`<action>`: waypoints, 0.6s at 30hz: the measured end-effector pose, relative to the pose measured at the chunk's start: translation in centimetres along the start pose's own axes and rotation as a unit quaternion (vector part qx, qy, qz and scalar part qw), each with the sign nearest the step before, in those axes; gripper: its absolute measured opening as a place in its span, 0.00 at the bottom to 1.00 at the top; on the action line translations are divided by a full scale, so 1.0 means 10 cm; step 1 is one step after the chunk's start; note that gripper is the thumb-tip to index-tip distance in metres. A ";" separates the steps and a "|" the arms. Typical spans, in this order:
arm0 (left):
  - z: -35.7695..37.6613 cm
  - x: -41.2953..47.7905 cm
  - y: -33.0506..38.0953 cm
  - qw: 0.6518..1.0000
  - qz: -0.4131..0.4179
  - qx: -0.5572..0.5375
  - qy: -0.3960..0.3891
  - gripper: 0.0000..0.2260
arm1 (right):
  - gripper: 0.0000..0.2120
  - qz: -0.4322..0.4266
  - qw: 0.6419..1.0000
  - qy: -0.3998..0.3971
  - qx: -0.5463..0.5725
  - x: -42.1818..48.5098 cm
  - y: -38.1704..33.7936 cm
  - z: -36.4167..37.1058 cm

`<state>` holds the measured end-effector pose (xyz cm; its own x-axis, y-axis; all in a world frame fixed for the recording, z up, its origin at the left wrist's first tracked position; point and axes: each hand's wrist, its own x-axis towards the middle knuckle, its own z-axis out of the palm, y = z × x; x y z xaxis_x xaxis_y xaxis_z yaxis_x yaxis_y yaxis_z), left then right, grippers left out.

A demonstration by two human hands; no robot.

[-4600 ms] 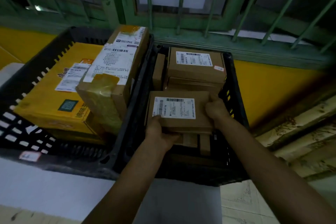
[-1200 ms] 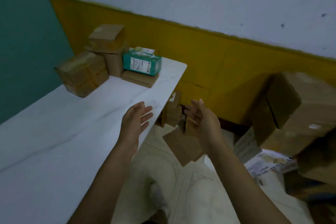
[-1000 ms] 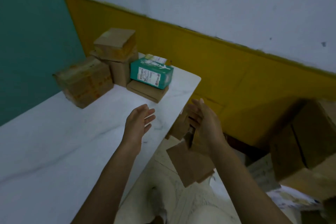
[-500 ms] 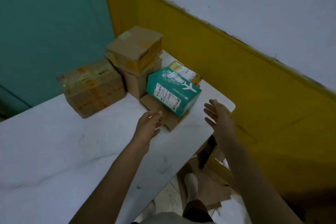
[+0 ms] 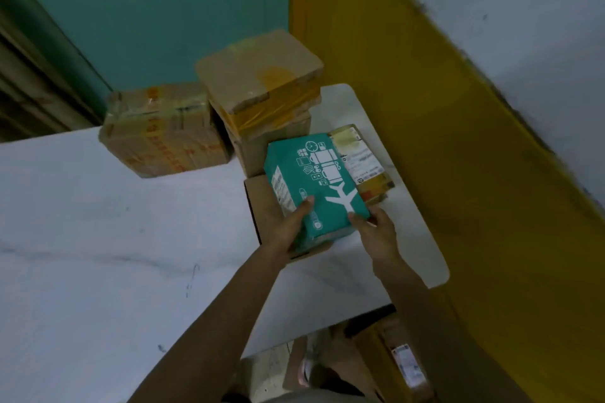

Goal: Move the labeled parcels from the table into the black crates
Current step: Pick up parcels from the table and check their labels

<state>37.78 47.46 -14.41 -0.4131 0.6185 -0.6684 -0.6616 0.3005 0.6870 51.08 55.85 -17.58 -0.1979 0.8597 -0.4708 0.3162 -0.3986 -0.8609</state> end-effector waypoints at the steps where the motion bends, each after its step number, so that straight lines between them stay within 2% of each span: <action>1: 0.00 0.01 -0.03 1.000 0.015 0.018 0.018 0.21 | 0.13 -0.015 1.000 -0.007 0.000 -0.01 0.02 -0.01; 3: -0.05 -0.01 -0.06 0.998 0.021 0.027 0.052 0.21 | 0.13 -0.050 0.998 -0.022 -0.017 -0.08 0.04 -0.03; 6: -0.21 -0.09 -0.11 0.997 -0.013 0.011 0.077 0.20 | 0.15 -0.150 0.987 -0.034 -0.050 -0.32 -0.02 -0.03; 10: -0.40 -0.32 -0.21 0.999 -0.013 0.005 0.044 0.16 | 0.18 -0.243 0.966 -0.087 -0.008 -0.69 -0.18 0.09; 12: -0.47 -0.43 -0.24 1.000 -0.008 0.009 0.024 0.16 | 0.20 -0.286 0.954 -0.084 -0.040 -0.81 -0.26 0.18; 14: -0.53 -0.54 -0.25 0.998 0.026 0.055 0.013 0.19 | 0.20 -0.321 0.940 -0.079 -0.082 -0.88 -0.39 0.27; 16: -0.59 -0.65 -0.22 0.987 0.115 0.109 0.005 0.22 | 0.17 -0.314 0.940 -0.089 -0.100 -0.91 -0.62 0.32; 18: -0.68 -0.76 -0.15 0.971 0.201 0.131 0.019 0.25 | 0.10 -0.302 0.940 -0.104 -0.119 -0.87 -0.89 0.36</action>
<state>37.67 37.36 -12.29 -0.6306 0.6985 -0.3384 -0.2629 0.2180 0.9399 46.66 50.81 -6.48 -0.5776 0.8152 0.0420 0.2812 0.2470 -0.9273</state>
